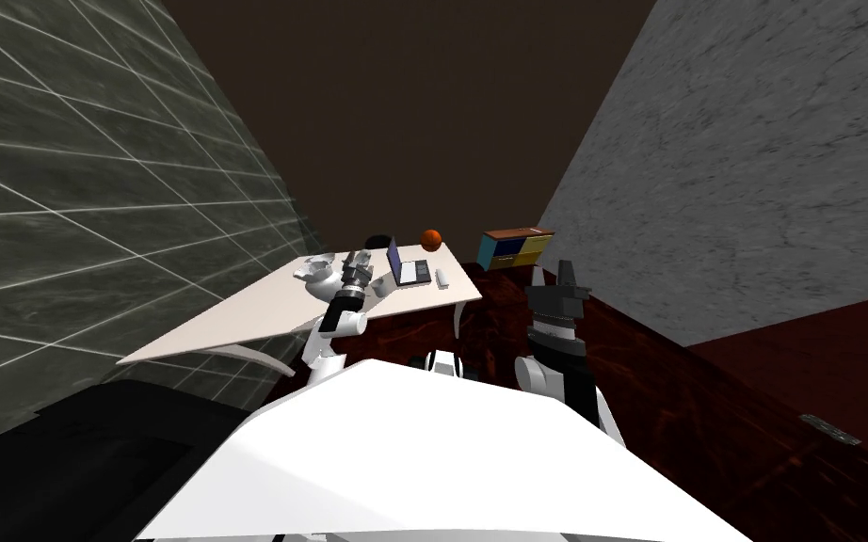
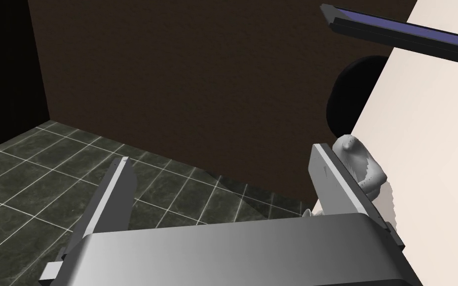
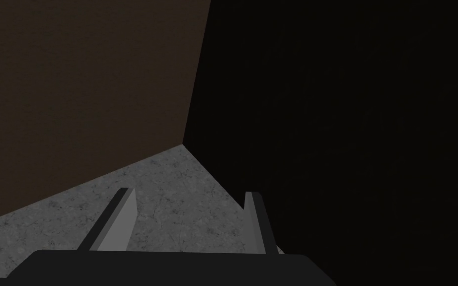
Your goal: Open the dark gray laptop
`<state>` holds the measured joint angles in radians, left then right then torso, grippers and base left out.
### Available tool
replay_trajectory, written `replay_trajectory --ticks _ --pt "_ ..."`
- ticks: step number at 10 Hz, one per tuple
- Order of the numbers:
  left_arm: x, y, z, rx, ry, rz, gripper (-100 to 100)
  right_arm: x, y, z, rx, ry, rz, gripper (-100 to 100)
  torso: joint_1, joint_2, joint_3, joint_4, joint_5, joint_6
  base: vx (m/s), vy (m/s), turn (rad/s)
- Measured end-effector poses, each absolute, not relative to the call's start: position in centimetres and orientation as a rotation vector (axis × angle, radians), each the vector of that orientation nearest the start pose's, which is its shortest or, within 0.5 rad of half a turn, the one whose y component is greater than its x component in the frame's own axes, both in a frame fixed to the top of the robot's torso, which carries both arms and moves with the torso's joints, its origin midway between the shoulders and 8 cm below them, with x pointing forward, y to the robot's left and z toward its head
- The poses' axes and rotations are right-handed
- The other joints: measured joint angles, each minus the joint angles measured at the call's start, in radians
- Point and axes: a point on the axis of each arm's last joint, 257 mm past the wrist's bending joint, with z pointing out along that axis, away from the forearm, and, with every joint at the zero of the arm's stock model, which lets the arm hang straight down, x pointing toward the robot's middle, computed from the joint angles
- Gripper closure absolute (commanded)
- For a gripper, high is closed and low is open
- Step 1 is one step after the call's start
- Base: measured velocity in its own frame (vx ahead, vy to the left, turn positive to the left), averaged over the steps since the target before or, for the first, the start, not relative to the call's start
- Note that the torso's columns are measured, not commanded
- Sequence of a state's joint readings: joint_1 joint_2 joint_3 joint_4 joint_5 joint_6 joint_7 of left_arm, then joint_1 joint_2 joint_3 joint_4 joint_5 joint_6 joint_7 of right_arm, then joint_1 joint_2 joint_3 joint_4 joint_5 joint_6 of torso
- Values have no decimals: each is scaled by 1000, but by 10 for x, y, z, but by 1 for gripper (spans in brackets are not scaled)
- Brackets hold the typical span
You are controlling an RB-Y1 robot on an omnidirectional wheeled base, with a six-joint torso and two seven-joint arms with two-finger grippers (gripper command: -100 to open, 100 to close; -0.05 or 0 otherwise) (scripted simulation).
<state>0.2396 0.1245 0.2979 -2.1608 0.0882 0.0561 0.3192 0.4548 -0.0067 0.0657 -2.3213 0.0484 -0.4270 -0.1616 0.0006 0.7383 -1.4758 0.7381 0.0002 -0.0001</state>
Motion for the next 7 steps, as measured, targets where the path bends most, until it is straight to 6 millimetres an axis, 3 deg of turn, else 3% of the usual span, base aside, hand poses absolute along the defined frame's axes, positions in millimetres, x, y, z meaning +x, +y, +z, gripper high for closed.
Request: replay_trajectory --ticks 7 --pt "443 451 -45 -1295 634 -1244 -100 354 -247 43 686 600 1504 0 -1 0 0 0 0 0 40 -32 -93"
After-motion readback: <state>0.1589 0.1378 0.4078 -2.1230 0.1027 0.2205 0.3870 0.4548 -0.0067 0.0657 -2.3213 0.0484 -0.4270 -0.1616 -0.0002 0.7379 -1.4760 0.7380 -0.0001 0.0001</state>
